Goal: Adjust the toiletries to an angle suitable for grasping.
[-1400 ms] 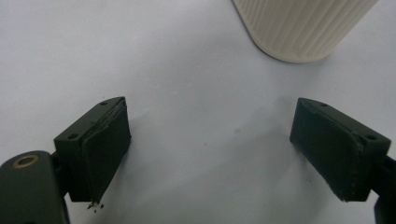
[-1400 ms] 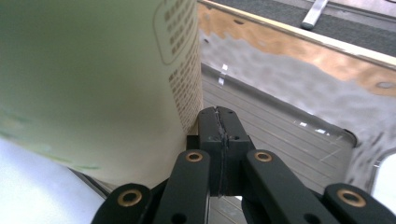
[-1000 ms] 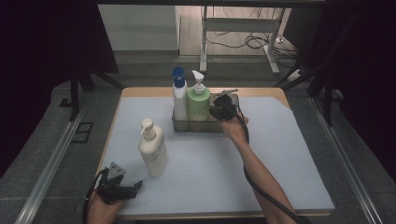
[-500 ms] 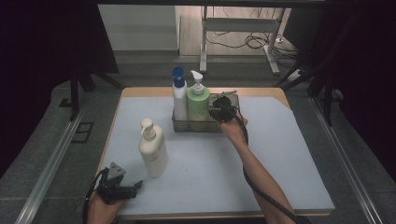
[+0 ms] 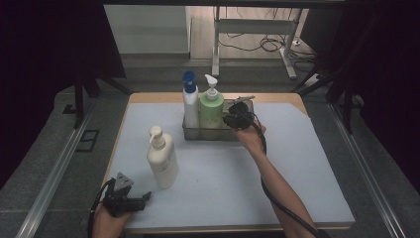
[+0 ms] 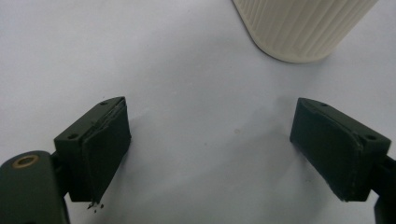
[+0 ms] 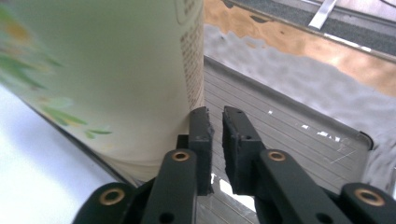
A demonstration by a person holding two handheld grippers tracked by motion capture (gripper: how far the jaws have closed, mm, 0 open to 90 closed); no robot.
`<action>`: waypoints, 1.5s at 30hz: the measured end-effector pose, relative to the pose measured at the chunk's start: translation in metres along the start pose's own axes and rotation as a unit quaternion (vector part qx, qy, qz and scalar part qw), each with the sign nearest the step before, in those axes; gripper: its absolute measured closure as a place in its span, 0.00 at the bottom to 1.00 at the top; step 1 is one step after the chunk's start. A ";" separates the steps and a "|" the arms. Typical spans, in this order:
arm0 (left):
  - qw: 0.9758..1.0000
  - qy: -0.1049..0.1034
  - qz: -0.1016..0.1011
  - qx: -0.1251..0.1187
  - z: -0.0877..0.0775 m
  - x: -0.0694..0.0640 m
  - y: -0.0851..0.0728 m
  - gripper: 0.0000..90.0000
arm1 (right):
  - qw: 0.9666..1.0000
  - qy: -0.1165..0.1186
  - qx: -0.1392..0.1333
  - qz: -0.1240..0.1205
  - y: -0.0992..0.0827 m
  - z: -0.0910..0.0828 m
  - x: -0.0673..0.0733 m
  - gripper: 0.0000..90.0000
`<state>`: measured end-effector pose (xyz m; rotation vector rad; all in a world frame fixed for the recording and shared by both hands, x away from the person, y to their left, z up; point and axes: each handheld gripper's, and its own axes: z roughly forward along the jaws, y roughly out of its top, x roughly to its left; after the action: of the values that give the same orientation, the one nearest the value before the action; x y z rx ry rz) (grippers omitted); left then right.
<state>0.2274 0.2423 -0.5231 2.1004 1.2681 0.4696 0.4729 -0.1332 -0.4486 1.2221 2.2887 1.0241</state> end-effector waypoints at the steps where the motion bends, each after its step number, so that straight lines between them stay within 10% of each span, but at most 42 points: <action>1: 1.000 0.000 0.000 0.000 0.000 0.000 0.000 0.14 | 1.000 0.000 -0.001 -0.003 0.000 -0.002 0.000 0.84; 27: 1.000 0.000 0.000 0.000 0.000 0.000 0.000 0.14 | 0.994 0.077 -0.036 -0.065 -0.013 -0.061 0.007 0.27; 45: 1.000 0.000 0.000 0.000 0.000 0.000 0.000 0.14 | 0.993 0.077 -0.024 -0.089 -0.038 -0.104 0.006 0.00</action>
<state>0.2275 0.2423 -0.5231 2.1007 1.2690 0.4686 0.3856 -0.1870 -0.4058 0.9290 2.4226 1.1342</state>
